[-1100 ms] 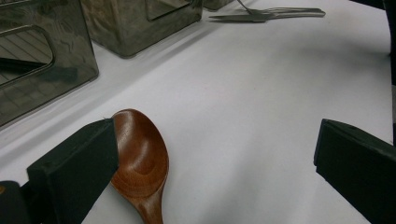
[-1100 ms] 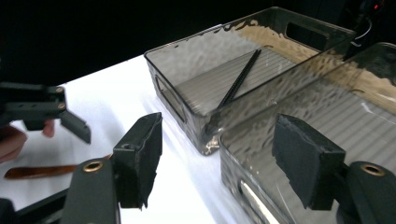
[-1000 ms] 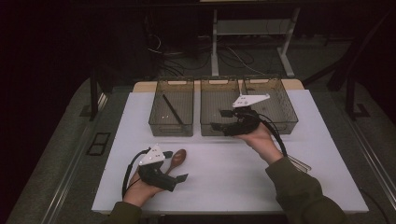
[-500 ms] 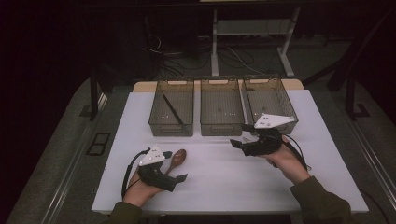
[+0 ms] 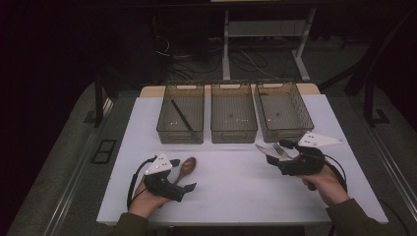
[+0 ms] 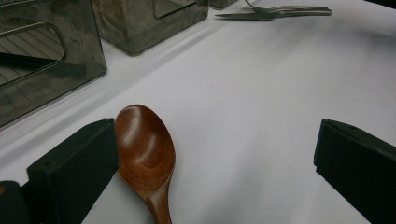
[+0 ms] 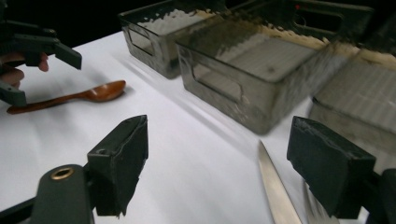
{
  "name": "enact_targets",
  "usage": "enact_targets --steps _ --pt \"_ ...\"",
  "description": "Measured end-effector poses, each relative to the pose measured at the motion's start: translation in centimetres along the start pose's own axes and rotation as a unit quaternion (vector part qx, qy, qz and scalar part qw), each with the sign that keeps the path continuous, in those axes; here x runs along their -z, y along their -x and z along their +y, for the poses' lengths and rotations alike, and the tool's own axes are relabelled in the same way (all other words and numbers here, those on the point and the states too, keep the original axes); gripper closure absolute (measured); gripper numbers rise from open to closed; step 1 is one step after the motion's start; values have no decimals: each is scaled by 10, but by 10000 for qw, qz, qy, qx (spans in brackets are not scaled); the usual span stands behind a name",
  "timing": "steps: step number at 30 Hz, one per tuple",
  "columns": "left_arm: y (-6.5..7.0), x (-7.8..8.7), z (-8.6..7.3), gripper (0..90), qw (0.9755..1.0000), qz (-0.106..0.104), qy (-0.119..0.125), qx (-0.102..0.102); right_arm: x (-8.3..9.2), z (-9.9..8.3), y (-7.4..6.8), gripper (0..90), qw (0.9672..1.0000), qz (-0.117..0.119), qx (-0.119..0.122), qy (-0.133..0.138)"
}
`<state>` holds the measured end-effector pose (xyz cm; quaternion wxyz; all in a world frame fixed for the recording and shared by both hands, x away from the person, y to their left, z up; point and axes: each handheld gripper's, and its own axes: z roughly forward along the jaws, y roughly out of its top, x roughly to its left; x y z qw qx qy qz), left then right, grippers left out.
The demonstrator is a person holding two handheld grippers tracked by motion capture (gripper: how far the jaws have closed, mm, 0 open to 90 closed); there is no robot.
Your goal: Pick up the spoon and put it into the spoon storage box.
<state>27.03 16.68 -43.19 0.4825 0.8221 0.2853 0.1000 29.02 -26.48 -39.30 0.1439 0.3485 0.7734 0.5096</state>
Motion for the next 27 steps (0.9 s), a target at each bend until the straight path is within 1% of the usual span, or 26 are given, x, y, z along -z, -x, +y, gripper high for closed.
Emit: enact_targets --steps 4,8,9,12,14,18,20,21,23,24,25,27 --pt "0 -1 0 0 10000 -10 -15 10 10 -16 5 193 9999 -83 -104 -49" --pt "-1 -1 0 0 10000 2 -60 -7 21 -30 8 185 9997 -183 -131 -25" --pt "-1 -1 0 0 10000 13 -69 -14 23 -33 9 185 9997 -210 -83 -22" --pt "-1 -1 0 0 10000 48 -69 0 30 -42 9 185 9996 -227 -140 -41" --pt "0 0 0 0 9999 59 -102 15 33 -49 9 185 9997 -232 -76 -29" --pt "0 -1 2 28 9999 65 -113 -30 37 -58 10 180 9995 -234 -202 -89" --pt "0 -1 2 74 9998 140 -125 -33 36 -61 11 180 9995 -179 -254 -107" --pt "0 0 3 96 9998 166 -121 0 35 -61 11 180 9994 -185 -268 -139" --pt "-2 2 4 170 9996 276 -106 -5 31 -62 10 181 9994 -160 -164 -257" --pt "-4 3 4 202 9994 326 -95 -22 29 -63 10 180 9993 -174 -151 -307" --pt "-5 5 5 259 9993 354 -71 -6 27 -63 9 180 9992 -195 -69 -353" --pt "-11 7 7 383 9988 478 -39 90 24 -64 8 180 9989 -176 -21 -428"
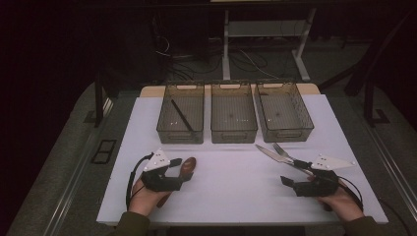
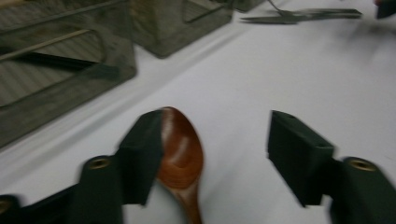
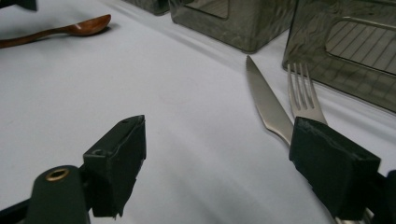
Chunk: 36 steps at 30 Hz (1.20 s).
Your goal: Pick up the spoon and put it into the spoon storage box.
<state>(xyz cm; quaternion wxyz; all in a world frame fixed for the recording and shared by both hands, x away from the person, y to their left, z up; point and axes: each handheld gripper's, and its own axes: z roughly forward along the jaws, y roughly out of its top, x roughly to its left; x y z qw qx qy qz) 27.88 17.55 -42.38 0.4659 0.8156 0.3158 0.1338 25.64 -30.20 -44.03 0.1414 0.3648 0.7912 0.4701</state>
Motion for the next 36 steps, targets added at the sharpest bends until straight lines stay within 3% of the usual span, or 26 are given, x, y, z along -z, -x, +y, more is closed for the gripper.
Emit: enact_targets --steps 5,11,15,17,22,31,36 --pt "-18 -3 3 653 9996 188 -98 180 -3 0 -3 180 9999 -37 115 -61" --pt "-37 -15 2 881 9974 357 -513 361 -7 -1 -4 180 9999 -22 108 -111" --pt "-46 -27 1 890 9949 465 -783 443 -6 -1 -4 180 9999 -25 115 -101" --pt "-48 -32 0 890 9945 387 -831 515 -6 -1 -4 180 9999 -13 101 -90" --pt "-45 -44 5 889 9936 388 -1018 307 -6 -1 -3 180 9999 -25 119 -96" --pt "-43 -58 11 889 9936 281 -1072 241 -5 -1 -3 180 9999 -42 107 -88" --pt "-41 -64 17 889 9924 223 -1210 49 -4 -1 -2 180 9999 -48 113 -75"
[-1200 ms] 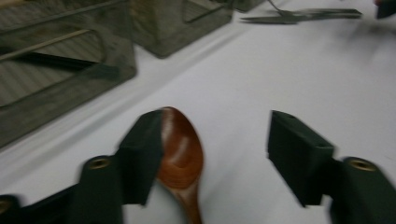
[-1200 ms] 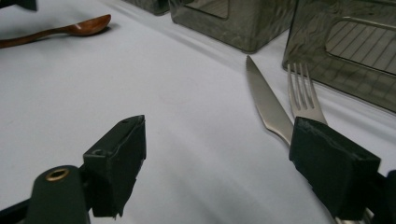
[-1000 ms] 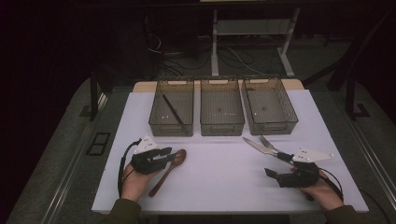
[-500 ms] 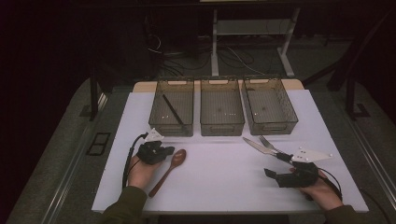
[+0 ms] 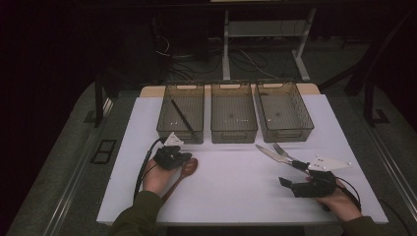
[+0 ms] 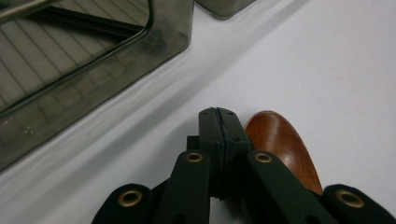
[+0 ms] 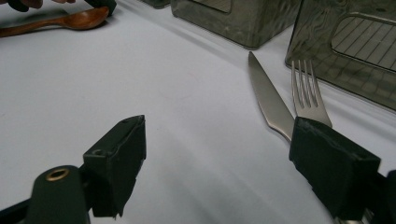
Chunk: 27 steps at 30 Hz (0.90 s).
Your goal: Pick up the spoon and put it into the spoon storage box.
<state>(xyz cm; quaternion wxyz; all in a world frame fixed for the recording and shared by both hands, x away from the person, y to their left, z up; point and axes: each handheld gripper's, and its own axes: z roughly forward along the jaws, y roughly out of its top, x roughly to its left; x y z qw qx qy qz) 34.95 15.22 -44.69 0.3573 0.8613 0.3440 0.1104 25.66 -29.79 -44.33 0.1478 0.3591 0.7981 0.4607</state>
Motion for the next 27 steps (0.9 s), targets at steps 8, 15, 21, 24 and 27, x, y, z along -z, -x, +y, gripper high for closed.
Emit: enact_targets --steps 8,15,21,24,27 --pt "8 -8 8 890 9995 -246 -64 -174 2 0 1 180 10000 -13 -15 20" --pt "18 -13 12 890 9975 -646 -92 -285 2 0 1 180 10000 -28 -5 37" --pt "20 -11 12 872 9977 -641 -53 -217 3 0 1 181 10000 -21 -3 32" --pt "17 -6 13 837 9981 -583 71 -157 3 0 2 180 10000 -25 -2 28" --pt "16 1 13 793 9981 -563 239 -110 3 0 2 180 10000 -15 1 29"
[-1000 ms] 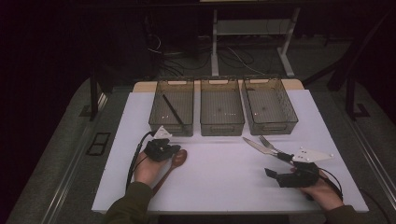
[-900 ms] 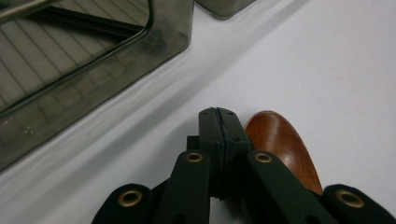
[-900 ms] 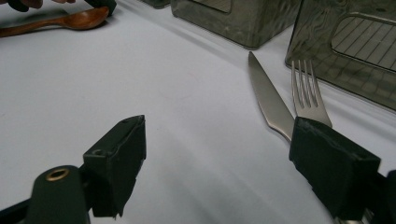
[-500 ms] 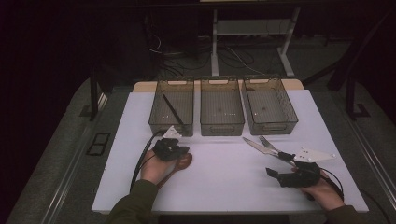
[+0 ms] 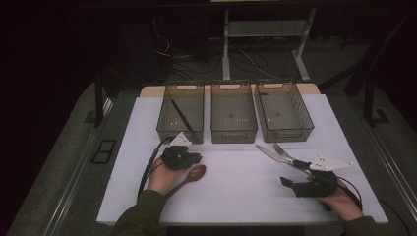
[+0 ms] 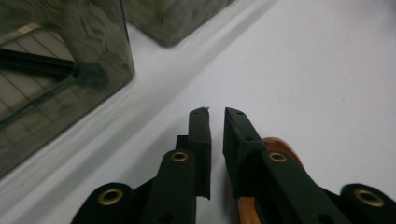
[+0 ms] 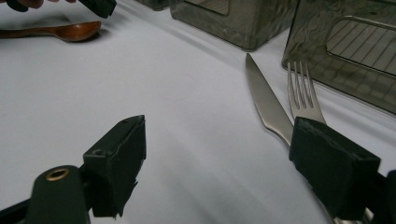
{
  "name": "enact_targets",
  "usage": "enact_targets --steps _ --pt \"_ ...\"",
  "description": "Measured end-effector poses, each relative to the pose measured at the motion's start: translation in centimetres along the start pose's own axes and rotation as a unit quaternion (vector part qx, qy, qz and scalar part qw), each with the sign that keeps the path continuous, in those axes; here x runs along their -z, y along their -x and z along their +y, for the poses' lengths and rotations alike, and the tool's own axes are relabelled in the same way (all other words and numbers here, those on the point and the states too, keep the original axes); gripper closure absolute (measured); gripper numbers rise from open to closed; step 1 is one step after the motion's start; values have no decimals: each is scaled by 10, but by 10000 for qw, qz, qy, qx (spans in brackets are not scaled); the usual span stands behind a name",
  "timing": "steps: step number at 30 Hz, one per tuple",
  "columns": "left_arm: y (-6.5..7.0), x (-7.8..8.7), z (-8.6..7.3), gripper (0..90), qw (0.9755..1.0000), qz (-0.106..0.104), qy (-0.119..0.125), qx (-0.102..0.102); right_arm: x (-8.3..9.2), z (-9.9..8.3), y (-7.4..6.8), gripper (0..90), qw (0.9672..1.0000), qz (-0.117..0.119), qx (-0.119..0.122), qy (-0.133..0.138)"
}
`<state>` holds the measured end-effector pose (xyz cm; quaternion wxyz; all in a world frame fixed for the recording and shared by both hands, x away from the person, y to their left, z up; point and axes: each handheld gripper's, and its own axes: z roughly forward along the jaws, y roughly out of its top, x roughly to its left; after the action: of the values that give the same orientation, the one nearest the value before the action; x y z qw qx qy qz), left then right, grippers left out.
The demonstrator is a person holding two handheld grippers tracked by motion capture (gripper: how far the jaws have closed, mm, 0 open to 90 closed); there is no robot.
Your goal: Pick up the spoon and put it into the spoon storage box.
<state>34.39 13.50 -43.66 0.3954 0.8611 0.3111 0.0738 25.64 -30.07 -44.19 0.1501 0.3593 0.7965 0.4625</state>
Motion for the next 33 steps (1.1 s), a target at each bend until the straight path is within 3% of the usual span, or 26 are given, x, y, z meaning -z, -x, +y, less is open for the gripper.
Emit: enact_targets --steps 5,14,22,33 --pt "6 16 -3 684 9997 9 253 26 -1 0 -1 180 10000 45 40 -8" --pt "24 33 -20 443 9992 89 383 77 -1 0 -2 180 10000 45 55 -41" --pt "29 33 -31 378 9990 96 367 223 -1 0 -2 180 10000 32 54 -43" --pt "27 24 -31 353 9997 102 164 174 -2 0 -3 180 9999 34 86 -39"
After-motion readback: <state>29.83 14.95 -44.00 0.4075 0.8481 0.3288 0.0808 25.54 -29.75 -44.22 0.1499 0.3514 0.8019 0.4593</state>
